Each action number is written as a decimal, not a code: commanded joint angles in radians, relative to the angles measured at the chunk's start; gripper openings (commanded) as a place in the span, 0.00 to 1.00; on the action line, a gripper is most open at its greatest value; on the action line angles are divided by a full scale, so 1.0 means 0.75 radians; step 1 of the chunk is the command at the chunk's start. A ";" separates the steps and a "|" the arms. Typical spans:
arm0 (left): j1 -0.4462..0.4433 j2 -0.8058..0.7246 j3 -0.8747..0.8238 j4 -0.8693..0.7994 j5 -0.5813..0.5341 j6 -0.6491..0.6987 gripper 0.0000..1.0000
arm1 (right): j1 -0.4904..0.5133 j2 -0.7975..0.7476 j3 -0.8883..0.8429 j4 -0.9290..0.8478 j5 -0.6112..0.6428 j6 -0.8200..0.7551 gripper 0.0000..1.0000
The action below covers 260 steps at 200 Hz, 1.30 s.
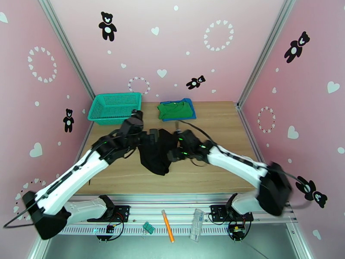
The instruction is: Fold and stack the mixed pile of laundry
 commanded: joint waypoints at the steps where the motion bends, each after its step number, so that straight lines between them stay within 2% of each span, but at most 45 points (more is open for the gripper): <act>1: 0.105 -0.054 -0.131 -0.138 0.031 -0.037 0.98 | 0.080 0.194 0.177 -0.062 0.074 0.020 0.76; 24: 0.201 -0.111 -0.225 -0.082 0.131 -0.033 0.98 | 0.107 0.340 0.270 -0.131 0.158 0.079 0.72; 48: 0.250 -0.087 -0.242 -0.019 0.196 -0.006 0.98 | 0.122 0.361 0.267 -0.181 0.247 0.115 0.69; 68: 0.266 0.037 -0.206 0.048 0.255 0.032 0.98 | 0.147 0.312 0.244 -0.235 0.335 0.124 0.69; 93: 0.268 0.306 -0.107 0.135 0.289 0.097 0.96 | 0.185 0.226 0.185 -0.275 0.415 0.153 0.69; 127: 0.312 0.691 0.095 0.217 0.345 0.163 0.83 | 0.196 0.141 0.033 -0.208 0.414 0.228 0.69; 156: 0.327 0.919 0.259 0.229 0.348 0.212 0.79 | 0.196 0.123 -0.041 -0.166 0.421 0.267 0.68; 193: 0.329 1.016 0.318 0.317 0.448 0.235 0.78 | 0.196 0.112 -0.086 -0.142 0.434 0.285 0.67; 217: 0.331 1.067 0.327 0.379 0.573 0.259 0.78 | 0.195 0.122 -0.096 -0.126 0.437 0.295 0.66; 240: 0.329 1.129 0.335 0.400 0.719 0.281 0.69 | 0.197 0.133 -0.102 -0.111 0.437 0.302 0.65; 260: 0.329 1.152 0.318 0.399 0.754 0.299 0.63 | 0.195 0.137 -0.101 -0.101 0.435 0.302 0.64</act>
